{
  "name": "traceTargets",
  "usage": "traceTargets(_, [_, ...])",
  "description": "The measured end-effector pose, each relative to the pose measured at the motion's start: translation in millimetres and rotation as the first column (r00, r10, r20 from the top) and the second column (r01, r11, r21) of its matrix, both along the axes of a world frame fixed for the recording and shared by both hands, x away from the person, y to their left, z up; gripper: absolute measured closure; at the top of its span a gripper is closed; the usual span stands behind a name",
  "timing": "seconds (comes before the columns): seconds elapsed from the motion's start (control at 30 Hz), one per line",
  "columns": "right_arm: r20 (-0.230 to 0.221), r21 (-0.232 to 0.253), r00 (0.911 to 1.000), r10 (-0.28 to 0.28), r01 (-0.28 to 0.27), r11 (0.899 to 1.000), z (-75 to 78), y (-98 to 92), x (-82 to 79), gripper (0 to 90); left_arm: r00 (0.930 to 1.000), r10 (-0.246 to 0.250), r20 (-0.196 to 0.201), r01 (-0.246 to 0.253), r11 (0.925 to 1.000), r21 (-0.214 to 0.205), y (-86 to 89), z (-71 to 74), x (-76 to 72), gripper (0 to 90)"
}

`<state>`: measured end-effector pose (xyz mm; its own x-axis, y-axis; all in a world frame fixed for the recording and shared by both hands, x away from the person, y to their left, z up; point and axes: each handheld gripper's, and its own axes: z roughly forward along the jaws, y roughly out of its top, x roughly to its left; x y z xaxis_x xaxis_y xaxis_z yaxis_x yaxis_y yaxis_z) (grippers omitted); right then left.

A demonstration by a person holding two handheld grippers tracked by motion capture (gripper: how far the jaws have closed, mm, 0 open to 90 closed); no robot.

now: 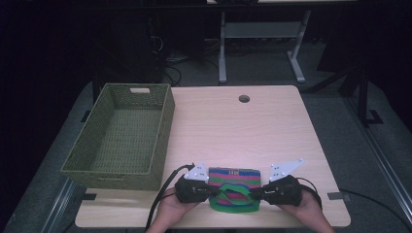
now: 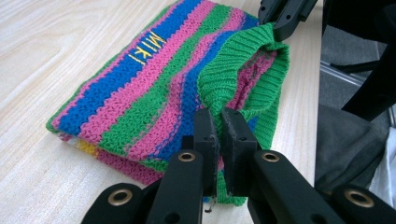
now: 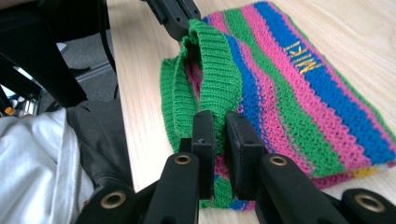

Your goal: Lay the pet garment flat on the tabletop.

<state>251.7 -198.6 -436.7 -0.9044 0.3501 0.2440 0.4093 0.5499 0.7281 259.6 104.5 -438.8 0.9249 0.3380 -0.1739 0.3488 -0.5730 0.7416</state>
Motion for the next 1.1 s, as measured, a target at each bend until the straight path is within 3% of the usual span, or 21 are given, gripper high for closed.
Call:
traceTargets(0.63, [0.008,0.031,0.9996,-0.026,0.026,0.999,10.6,-4.7,1.8,82.1,0.9999,0.016,0.002,-0.016,0.9992,-0.036,2.9,10.9,1.1,85.1])
traceTargets(1.1, [0.012,0.034,0.9988,-0.047,0.047,0.998,31.9,-4.7,13.3,82.2,0.9995,0.031,0.008,-0.031,0.9989,-0.036,1.7,24.5,10.4,85.0])
